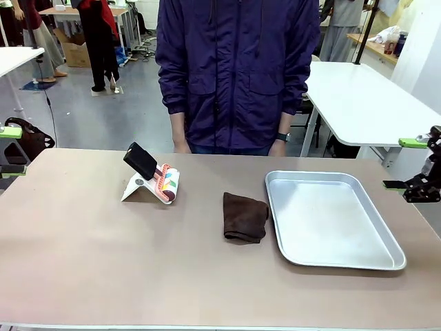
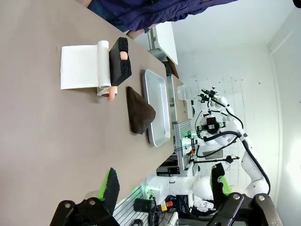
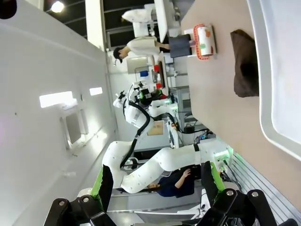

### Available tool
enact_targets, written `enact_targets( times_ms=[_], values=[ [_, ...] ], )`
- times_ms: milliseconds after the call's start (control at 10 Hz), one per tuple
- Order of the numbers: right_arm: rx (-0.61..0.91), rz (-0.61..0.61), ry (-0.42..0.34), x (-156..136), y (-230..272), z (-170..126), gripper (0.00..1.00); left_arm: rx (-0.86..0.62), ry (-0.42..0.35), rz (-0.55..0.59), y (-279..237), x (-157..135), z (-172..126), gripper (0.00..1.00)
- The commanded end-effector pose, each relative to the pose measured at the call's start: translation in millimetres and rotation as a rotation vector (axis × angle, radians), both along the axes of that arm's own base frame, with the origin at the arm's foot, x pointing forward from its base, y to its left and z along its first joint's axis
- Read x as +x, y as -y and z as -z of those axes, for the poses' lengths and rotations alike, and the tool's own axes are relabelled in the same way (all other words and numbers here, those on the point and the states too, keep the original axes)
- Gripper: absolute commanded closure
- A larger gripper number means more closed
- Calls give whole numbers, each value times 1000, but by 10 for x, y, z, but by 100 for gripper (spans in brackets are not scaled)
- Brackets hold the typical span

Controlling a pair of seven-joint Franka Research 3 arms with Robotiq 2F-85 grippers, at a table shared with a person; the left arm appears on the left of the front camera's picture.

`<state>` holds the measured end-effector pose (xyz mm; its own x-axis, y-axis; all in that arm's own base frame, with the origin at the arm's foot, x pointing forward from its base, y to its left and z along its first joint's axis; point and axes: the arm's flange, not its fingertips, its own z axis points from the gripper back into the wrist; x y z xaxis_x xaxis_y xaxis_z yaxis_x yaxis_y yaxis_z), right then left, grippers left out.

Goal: Clean the surface of the table.
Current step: Return the Lint Roller and towel to their original positions.

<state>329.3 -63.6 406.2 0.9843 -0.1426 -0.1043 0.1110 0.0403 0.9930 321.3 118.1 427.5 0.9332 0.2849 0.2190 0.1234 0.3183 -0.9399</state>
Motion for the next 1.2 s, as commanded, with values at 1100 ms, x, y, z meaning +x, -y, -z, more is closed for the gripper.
enact_targets(
  times_ms=[1100],
  values=[
    [-2,-5,-2,-33,26,-52,0,-3,7,12,11,-33,20,0]
  ],
)
